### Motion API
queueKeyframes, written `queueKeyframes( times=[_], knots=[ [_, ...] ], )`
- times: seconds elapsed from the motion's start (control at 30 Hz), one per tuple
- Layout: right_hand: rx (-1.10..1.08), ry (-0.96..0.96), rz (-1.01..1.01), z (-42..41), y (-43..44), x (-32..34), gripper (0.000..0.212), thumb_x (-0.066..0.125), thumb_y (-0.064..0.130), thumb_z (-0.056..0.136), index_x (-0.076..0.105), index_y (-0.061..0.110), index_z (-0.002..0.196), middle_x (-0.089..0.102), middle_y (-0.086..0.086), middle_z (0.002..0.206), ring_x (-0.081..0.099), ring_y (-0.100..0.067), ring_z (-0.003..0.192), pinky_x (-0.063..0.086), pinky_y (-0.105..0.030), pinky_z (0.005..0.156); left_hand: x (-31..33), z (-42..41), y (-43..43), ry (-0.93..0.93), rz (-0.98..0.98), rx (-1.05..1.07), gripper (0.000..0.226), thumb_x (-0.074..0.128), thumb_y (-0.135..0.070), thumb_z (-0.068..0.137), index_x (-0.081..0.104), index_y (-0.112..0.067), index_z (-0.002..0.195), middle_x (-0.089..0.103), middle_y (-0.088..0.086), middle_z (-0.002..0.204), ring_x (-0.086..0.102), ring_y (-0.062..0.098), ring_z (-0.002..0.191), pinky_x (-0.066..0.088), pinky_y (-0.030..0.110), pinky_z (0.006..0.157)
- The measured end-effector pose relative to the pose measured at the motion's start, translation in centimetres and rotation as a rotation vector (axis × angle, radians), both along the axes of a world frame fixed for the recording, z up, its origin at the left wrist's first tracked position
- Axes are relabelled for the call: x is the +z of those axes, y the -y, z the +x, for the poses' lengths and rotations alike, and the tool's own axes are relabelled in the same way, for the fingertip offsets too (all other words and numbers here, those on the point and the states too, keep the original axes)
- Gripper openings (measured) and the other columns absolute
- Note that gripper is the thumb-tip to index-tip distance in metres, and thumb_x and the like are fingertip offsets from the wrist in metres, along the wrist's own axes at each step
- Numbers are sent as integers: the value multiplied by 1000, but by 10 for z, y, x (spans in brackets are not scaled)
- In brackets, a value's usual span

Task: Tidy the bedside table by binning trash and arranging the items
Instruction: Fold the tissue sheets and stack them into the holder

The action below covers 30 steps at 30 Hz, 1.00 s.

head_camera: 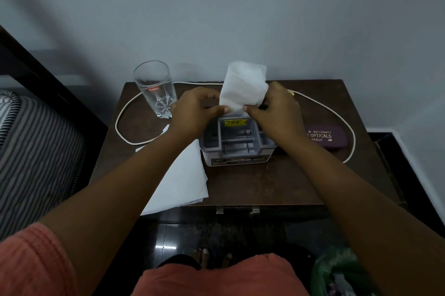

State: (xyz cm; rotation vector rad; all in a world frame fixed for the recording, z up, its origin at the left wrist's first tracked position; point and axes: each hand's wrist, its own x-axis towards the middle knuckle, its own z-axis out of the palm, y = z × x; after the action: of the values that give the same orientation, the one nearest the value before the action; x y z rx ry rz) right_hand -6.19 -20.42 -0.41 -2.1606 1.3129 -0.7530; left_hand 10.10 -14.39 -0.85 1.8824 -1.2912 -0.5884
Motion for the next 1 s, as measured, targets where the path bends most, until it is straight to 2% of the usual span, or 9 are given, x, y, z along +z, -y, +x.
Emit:
queueKeyframes(
  times=[0.07,0.13,0.23,0.37,0.43,0.53,0.7,0.8,1.0],
  knots=[
    [8,-5,13,0,-1,0,30,69,30,78,60,8,97,61,-9,101,59,-29,97,46,-47,85,2,-2,1,21,2,-12,20,77,-35,72,63,-44,85,66,-9,98,60,19,106,44,49,95],
    [16,94,21,1,-2,3,27,70,30,78,62,12,96,53,2,90,57,-23,90,46,-44,83,3,-4,1,1,-10,-12,21,76,-36,71,68,-41,90,69,-7,106,60,19,108,44,51,96],
    [35,138,-32,4,0,8,24,69,30,79,64,10,91,45,6,81,52,-18,78,44,-37,72,1,-4,0,-36,-1,16,13,76,-35,73,66,-40,81,70,-2,106,61,23,105,45,53,95],
    [66,-29,-46,8,-1,2,31,67,35,79,64,7,92,49,0,89,55,-25,87,47,-48,79,-1,-4,-2,-74,22,17,10,76,-37,72,67,-37,75,71,-5,97,65,18,96,51,50,88],
    [44,17,-11,7,-1,1,32,68,35,78,63,8,94,52,-2,92,56,-25,89,47,-50,80,0,-2,-4,-138,6,41,12,76,-37,71,67,-39,79,69,-8,102,64,17,99,53,50,85],
    [52,65,-17,6,1,2,28,68,31,79,66,9,97,48,0,87,55,-26,86,46,-50,79,3,0,-4,-166,-35,54,13,77,-30,73,71,-28,84,70,-3,100,66,19,96,54,49,84],
    [88,-24,-100,6,-1,1,23,67,30,81,68,13,96,47,1,86,54,-25,87,44,-43,75,0,-4,-5,-102,-12,90,11,69,-50,59,65,-51,69,68,-13,95,63,18,100,46,52,93],
    [107,-79,-114,5,-5,-2,23,66,31,81,68,20,101,52,1,93,53,-22,93,38,-40,77,0,-7,-9,-122,-2,106,10,72,-47,62,64,-47,68,66,-14,92,62,17,101,47,51,93],
    [74,-79,-100,7,-4,1,23,65,35,82,68,23,101,44,7,89,53,-22,92,38,-39,78,1,-7,-8,-124,-34,110,7,65,-52,60,63,-54,67,67,-14,91,63,18,99,47,54,91]
  ],
)
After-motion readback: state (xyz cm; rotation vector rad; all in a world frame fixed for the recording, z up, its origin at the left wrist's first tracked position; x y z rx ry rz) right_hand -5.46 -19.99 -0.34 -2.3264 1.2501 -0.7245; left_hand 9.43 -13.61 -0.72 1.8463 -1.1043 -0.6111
